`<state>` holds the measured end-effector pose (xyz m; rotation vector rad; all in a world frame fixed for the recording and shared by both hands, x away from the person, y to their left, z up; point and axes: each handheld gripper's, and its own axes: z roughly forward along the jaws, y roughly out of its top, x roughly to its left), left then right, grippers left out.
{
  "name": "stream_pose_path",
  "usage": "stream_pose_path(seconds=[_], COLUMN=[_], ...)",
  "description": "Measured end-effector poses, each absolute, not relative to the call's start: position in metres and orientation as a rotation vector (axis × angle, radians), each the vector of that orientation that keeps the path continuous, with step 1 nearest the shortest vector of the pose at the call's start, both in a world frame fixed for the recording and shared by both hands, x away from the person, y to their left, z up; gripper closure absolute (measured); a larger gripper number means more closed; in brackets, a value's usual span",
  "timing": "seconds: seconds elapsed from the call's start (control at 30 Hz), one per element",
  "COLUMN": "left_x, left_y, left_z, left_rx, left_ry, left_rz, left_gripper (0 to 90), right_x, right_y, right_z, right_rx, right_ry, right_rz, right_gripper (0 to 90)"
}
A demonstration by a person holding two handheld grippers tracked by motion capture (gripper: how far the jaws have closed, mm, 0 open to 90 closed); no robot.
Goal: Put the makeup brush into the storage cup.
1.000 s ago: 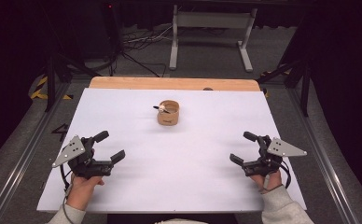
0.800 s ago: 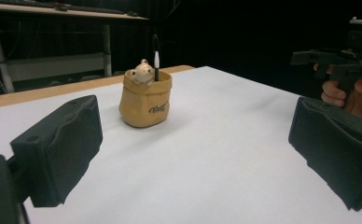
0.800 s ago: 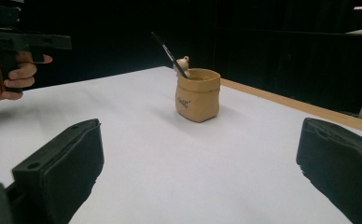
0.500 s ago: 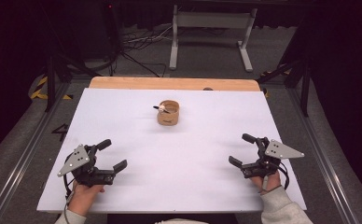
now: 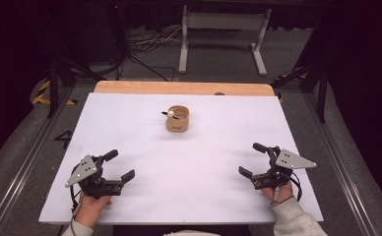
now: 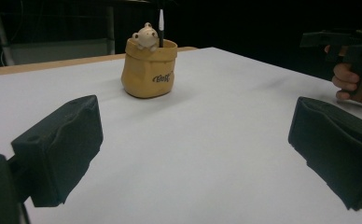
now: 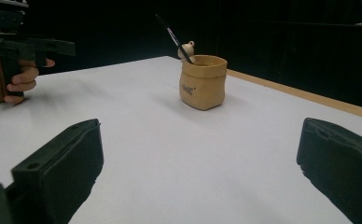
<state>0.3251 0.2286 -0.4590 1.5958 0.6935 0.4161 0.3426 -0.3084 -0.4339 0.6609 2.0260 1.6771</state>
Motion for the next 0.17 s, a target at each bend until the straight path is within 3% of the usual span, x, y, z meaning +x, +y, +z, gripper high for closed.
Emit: stream_pose_path(seconds=[0.17], left_x=[0.3252], left_y=[0.2289], left_z=[-0.4591], left_rx=[1.595], left_ry=[0.688], left_rz=[0.415], left_gripper=[3.9], right_x=[0.3426], right_y=[-0.3078], right_z=[-0.4343], right_rx=[0.665], right_ry=[2.026], right_rz=[1.676], right_gripper=[0.6])
